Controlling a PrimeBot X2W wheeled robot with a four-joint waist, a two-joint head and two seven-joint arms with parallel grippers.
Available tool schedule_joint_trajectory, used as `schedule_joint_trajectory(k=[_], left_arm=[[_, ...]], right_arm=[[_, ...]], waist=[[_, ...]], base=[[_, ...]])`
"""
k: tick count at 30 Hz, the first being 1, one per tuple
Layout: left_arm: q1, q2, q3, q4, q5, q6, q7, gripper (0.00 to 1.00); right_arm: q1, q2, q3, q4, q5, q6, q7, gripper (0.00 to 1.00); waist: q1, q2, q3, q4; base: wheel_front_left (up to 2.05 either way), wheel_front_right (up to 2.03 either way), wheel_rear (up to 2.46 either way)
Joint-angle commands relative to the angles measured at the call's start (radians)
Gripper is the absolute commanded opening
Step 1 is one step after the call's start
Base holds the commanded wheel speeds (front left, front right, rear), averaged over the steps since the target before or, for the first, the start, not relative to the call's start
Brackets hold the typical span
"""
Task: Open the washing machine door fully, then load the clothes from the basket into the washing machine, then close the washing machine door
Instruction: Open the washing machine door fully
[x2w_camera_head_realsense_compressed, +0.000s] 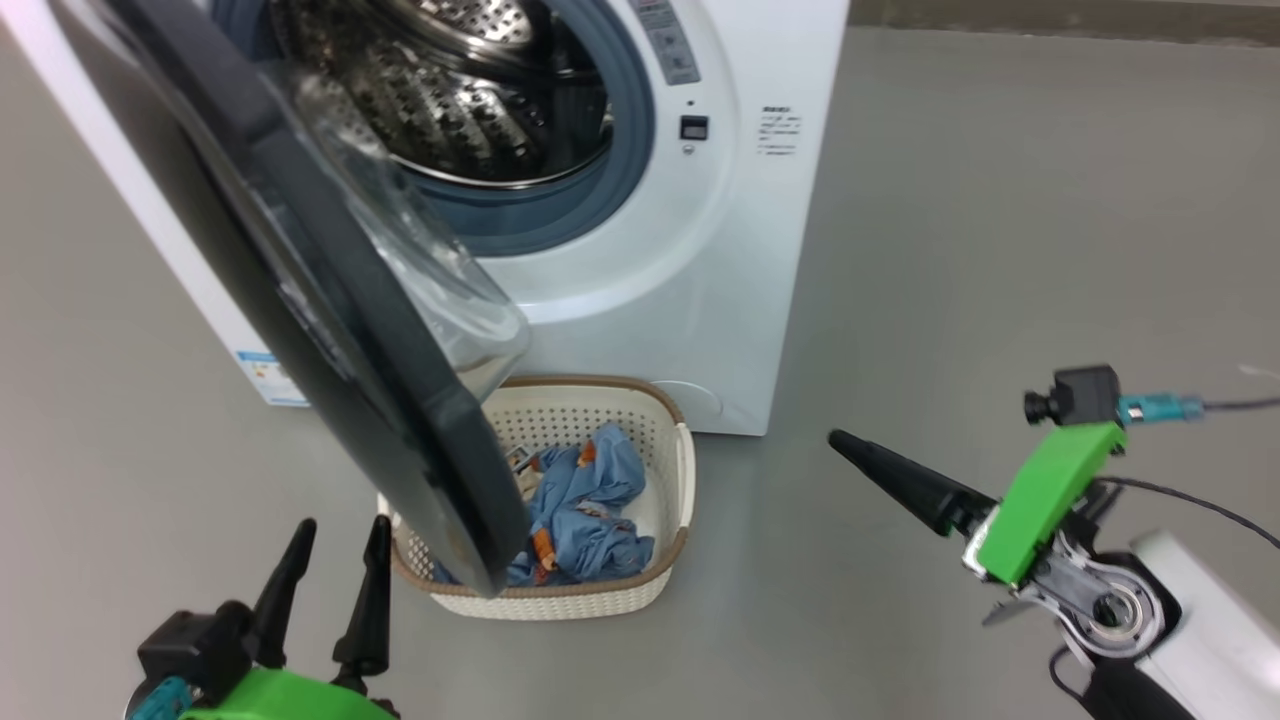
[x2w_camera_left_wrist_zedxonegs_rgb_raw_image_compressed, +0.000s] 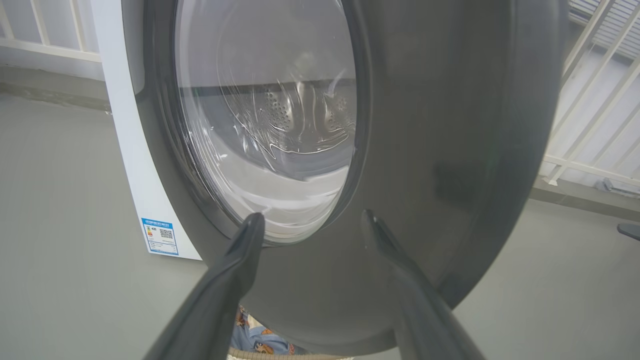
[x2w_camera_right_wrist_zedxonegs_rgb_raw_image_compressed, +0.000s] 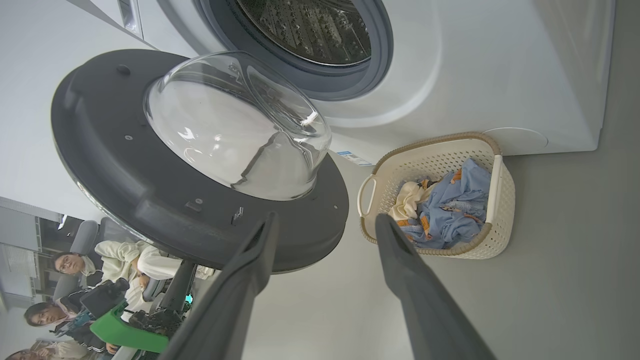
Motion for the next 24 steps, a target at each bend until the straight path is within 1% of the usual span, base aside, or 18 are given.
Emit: schedule_joint_trajectory(k=[1,4,9,13,16,20,24], left_arm=[[-0.002,0.020,0.043,-0.031,0.007,-0.002,-0.006,1.00],[0.006,0.018,0.053,-0.034,0.010,-0.002,-0.006,1.00],[0.016,0.017,0.066,-0.036,0.012,-0.002,-0.006,1.00],[0.019,0.018,0.074,-0.035,0.012,-0.002,-0.006,1.00],[0.020,0.018,0.080,-0.033,0.012,-0.002,-0.006,1.00],[0.023,0.016,0.084,-0.029,0.013,-0.002,-0.006,1.00],[0.024,0.014,0.090,-0.028,0.014,-0.002,-0.006,1.00]], right_arm=[[0.024,-0.021,0.017,-0.024,-0.023,0.002,-0.038,1.00],[0.048,-0.046,0.035,-0.018,-0.047,0.002,-0.106,1.00],[0.081,-0.098,0.096,0.012,-0.110,0.002,-0.229,1.00],[0.090,-0.124,0.146,0.043,-0.140,0.002,-0.336,1.00],[0.092,-0.133,0.173,0.063,-0.148,0.002,-0.425,1.00],[0.085,-0.154,0.221,0.109,-0.194,0.002,-0.549,1.00],[0.070,-0.158,0.225,0.176,-0.259,0.002,-0.604,1.00]], waist=[[0.0000,0.0000,-0.010,-0.022],[0.0000,0.0000,-0.013,-0.033],[0.0000,0.0000,-0.015,-0.046],[0.0000,0.0000,-0.014,-0.051],[0.0000,0.0000,-0.015,-0.053],[0.0000,0.0000,-0.018,-0.052],[0.0000,0.0000,-0.016,-0.051]], base=[[0.00,0.00,0.00],[0.00,0.00,0.00],[0.00,0.00,0.00],[0.00,0.00,0.00],[0.00,0.00,0.00],[0.00,0.00,0.00],[0.00,0.00,0.00]])
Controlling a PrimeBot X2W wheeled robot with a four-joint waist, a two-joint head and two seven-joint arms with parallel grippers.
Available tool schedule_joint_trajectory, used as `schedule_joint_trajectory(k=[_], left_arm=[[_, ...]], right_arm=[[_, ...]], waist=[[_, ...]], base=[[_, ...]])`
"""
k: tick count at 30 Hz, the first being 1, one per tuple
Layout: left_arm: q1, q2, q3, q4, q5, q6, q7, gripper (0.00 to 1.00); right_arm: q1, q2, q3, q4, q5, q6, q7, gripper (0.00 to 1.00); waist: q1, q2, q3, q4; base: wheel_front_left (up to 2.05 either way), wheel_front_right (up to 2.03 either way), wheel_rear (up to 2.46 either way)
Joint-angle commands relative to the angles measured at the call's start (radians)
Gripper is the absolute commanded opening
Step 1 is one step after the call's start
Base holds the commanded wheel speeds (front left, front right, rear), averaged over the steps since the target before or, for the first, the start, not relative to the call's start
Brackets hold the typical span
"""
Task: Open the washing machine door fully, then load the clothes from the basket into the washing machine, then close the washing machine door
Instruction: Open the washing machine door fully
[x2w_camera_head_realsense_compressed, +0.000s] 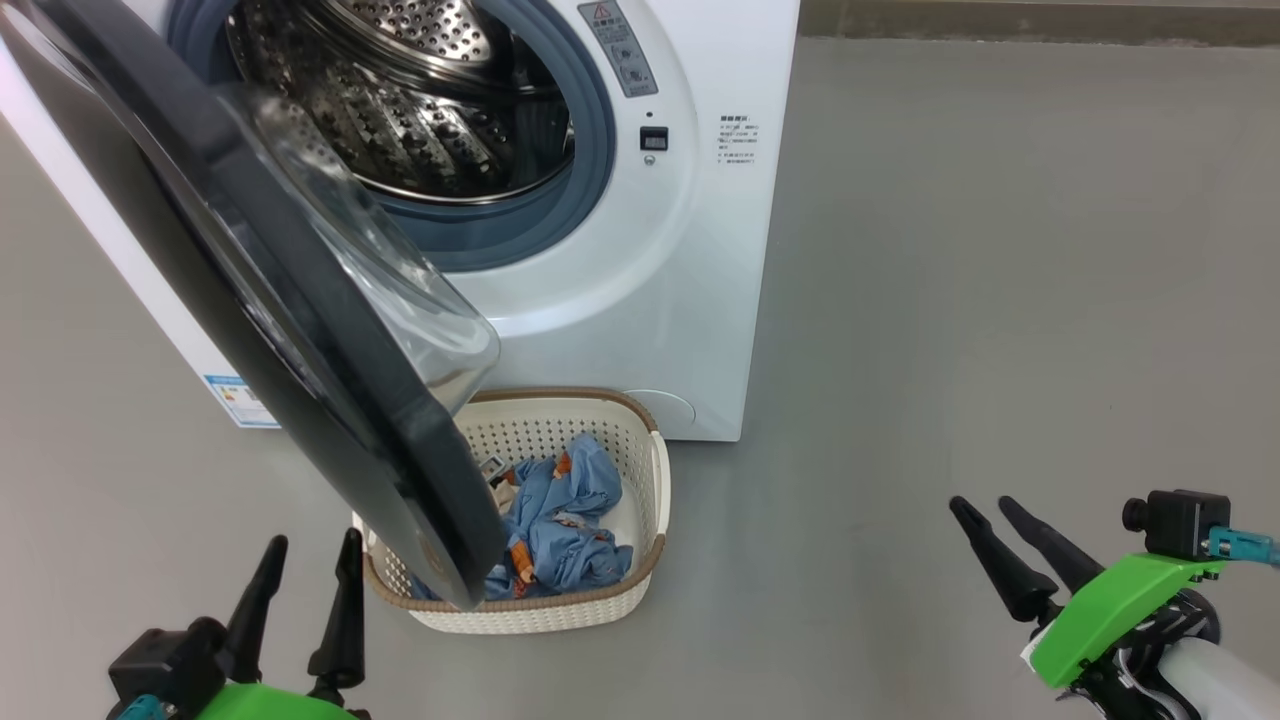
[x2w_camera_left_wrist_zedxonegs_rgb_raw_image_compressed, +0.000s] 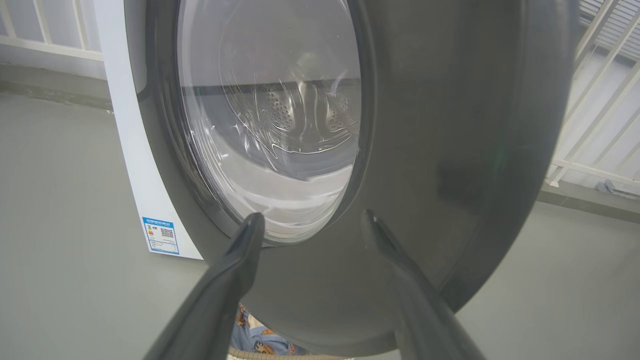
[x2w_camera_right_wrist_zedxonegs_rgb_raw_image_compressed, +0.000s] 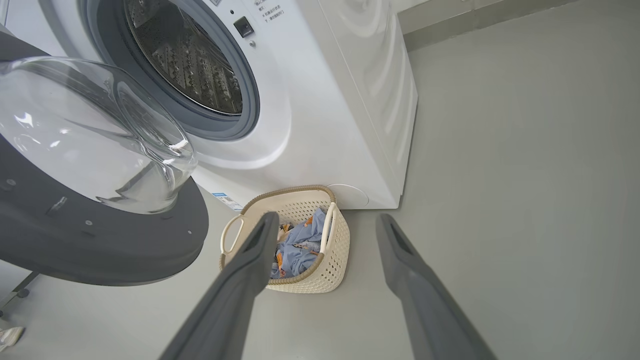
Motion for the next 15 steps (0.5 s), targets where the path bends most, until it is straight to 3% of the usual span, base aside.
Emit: schedule_joint_trajectory(k=[1,7,15], left_arm=[[-0.011,0.015,0.041,-0.020,0.012,-0.002,-0.006,1.00],[-0.013,0.011,0.050,-0.020,0.015,-0.002,-0.006,1.00],[-0.010,0.009,0.058,-0.023,0.020,-0.002,-0.006,1.00]], right_arm=[[-0.011,-0.020,-0.001,0.008,-0.049,0.002,-0.019,1.00],[0.026,0.043,-0.192,-0.012,-0.257,0.002,-0.021,1.00],[0.114,0.108,-0.356,-0.078,-0.483,0.002,-0.021,1.00]], waist=[[0.0000,0.0000,0.001,0.001],[0.0000,0.0000,0.003,0.002],[0.0000,0.0000,-0.002,0.004]], base=[[0.00,0.00,0.00],[0.00,0.00,0.00],[0.00,0.00,0.00]])
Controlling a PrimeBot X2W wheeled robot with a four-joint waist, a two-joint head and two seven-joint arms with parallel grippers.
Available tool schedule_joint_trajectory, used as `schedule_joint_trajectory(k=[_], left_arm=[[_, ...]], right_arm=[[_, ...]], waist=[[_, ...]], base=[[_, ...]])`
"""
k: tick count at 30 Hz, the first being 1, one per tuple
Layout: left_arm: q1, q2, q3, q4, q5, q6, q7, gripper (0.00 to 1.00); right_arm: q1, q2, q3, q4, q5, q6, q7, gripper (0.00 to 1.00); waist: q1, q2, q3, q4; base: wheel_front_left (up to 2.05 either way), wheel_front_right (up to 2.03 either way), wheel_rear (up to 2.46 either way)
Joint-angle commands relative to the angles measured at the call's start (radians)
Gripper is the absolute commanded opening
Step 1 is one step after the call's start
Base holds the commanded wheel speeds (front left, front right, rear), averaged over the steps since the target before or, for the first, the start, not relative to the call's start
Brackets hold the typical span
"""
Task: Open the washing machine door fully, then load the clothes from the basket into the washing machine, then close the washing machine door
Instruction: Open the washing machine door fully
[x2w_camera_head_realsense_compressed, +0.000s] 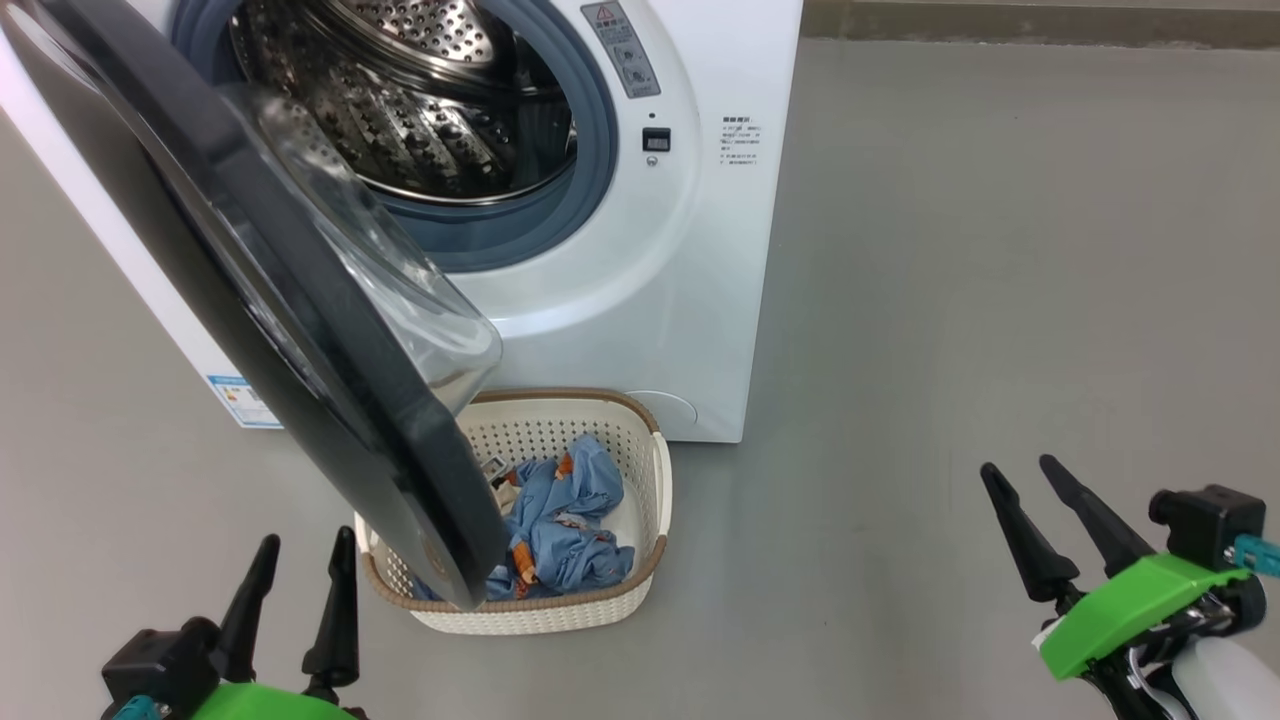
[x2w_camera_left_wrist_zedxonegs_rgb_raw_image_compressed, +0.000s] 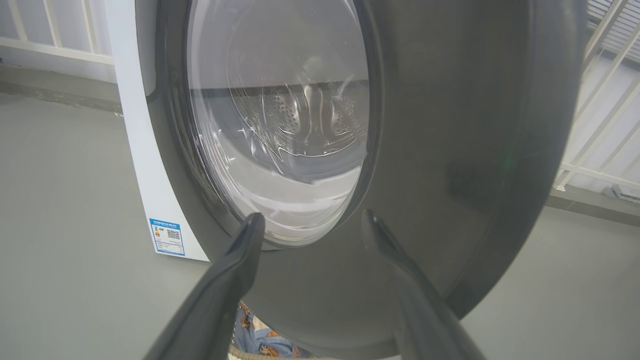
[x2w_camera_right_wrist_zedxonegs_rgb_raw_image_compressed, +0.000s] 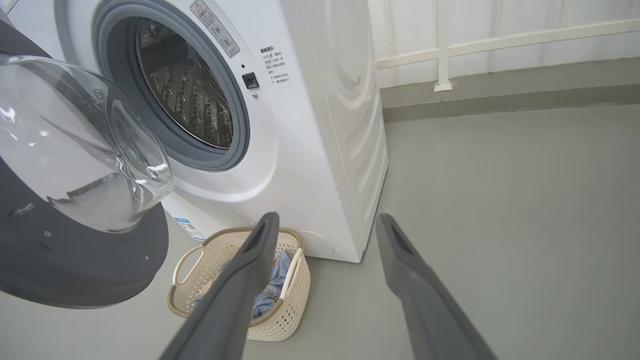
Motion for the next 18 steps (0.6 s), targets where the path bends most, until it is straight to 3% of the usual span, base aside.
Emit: schedule_joint_trajectory(k=[1,12,18], left_arm=[[-0.010,0.015,0.038,-0.023,0.012,-0.002,-0.006,1.00],[-0.004,0.015,0.035,-0.018,0.010,-0.002,-0.006,1.00],[-0.002,0.018,0.030,-0.014,0.008,-0.002,-0.006,1.00]], right_arm=[[0.018,-0.009,-0.008,-0.028,-0.026,0.002,-0.012,1.00],[0.112,0.045,-0.140,-0.041,-0.154,0.002,-0.012,1.00],[0.135,0.059,-0.160,-0.029,-0.188,0.002,-0.012,1.00]], waist=[[0.0000,0.0000,-0.001,0.000],[0.0000,0.0000,-0.008,0.002],[0.0000,0.0000,-0.006,0.002]], base=[[0.00,0.00,0.00],[0.00,0.00,0.00],[0.00,0.00,0.00]])
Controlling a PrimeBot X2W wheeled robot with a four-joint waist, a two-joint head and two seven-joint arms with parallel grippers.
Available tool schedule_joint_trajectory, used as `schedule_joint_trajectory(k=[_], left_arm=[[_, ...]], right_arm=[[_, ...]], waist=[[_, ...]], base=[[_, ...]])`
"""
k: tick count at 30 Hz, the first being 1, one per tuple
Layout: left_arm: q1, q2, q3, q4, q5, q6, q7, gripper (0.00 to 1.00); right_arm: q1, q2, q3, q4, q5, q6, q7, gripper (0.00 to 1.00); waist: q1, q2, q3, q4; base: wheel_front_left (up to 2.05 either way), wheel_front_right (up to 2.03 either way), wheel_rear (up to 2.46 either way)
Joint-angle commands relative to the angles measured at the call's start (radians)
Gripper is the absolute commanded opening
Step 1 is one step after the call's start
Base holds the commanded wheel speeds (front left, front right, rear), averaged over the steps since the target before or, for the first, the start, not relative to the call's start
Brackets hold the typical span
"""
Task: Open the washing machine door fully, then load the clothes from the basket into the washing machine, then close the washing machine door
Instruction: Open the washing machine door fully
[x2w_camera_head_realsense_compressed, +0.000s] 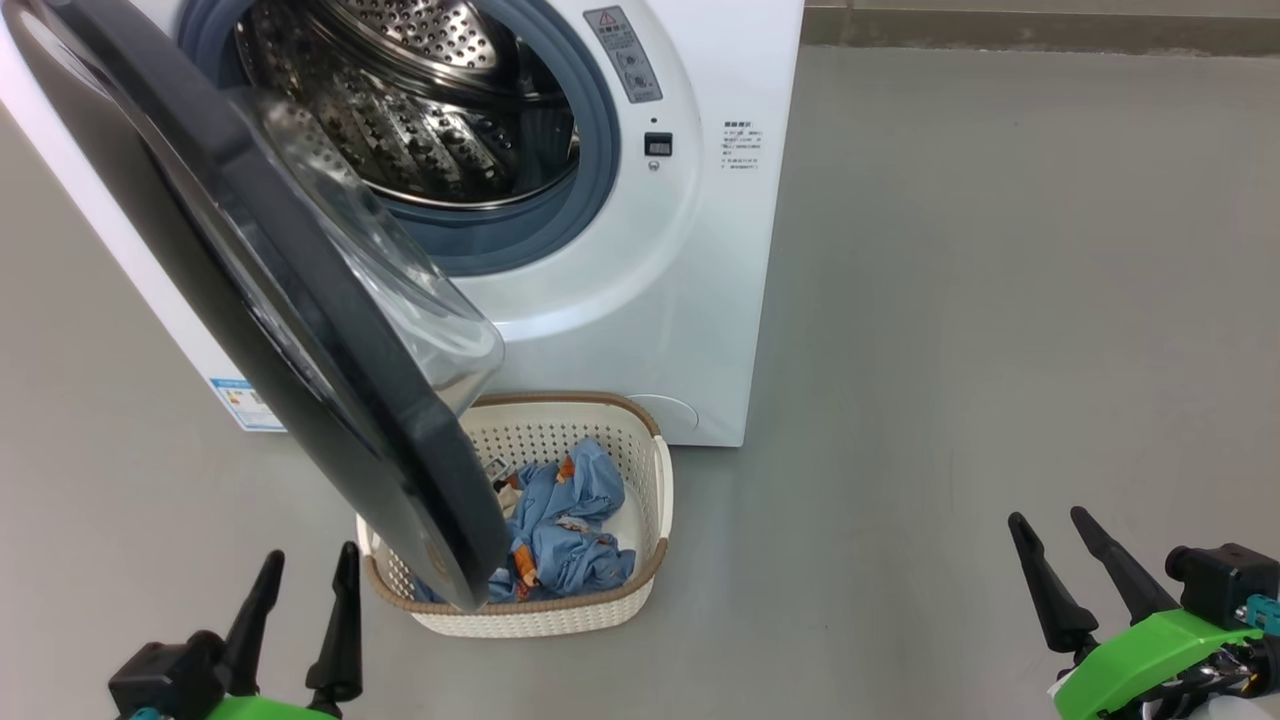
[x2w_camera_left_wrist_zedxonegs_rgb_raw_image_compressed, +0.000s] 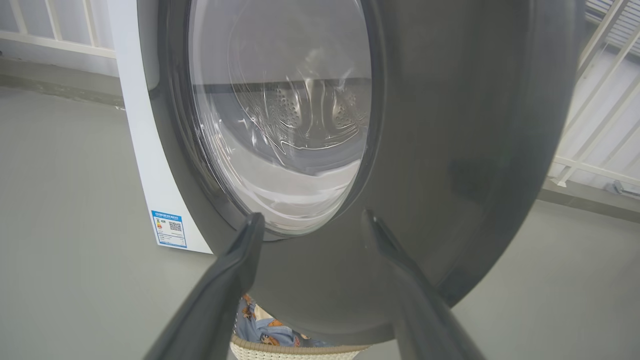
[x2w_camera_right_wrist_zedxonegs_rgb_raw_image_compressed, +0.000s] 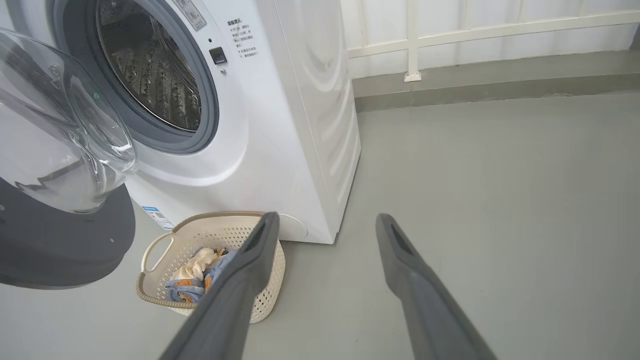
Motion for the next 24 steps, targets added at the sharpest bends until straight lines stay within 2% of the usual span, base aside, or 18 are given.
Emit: schedule_joint_trajectory(k=[1,17,18,19,20,21,24], left_arm=[[-0.022,0.018,0.032,-0.019,0.008,-0.002,-0.006,1.00],[-0.028,0.022,0.037,0.000,0.004,-0.002,-0.006,1.00],[-0.030,0.021,0.037,0.002,0.003,-0.002,-0.006,0.75],[-0.030,0.021,0.037,0.002,0.003,-0.002,-0.006,0.75],[-0.033,0.018,0.041,0.002,0.002,-0.002,-0.006,0.35],[-0.037,0.014,0.044,0.002,-0.003,-0.002,-0.006,0.00],[-0.050,0.009,0.059,-0.010,-0.007,-0.002,-0.006,0.00]], right_arm=[[0.015,-0.014,0.011,-0.014,-0.015,0.002,-0.012,1.00],[0.028,0.006,-0.006,-0.002,-0.079,0.002,-0.012,1.00],[0.028,0.006,-0.007,-0.003,-0.081,0.002,-0.012,1.00],[0.028,0.006,-0.007,-0.003,-0.081,0.002,-0.012,1.00],[0.029,0.006,-0.009,-0.004,-0.084,0.002,-0.012,1.00],[0.030,0.006,-0.011,-0.005,-0.087,0.002,-0.012,1.00],[0.032,0.005,-0.013,-0.010,-0.098,0.002,-0.012,1.00]], waist=[[0.0000,-0.0001,0.002,0.001],[0.0000,-0.0001,0.008,0.001],[0.0000,-0.0001,0.008,0.000],[0.0000,-0.0001,0.008,0.000],[0.0000,-0.0001,0.008,0.001],[0.0000,-0.0001,0.007,0.001],[0.0000,-0.0001,0.006,0.003]], base=[[0.00,0.00,0.00],[0.00,0.00,0.00],[0.00,0.00,0.00],[0.00,0.00,0.00],[0.00,0.00,0.00],[0.00,0.00,0.00],[0.00,0.00,0.00]])
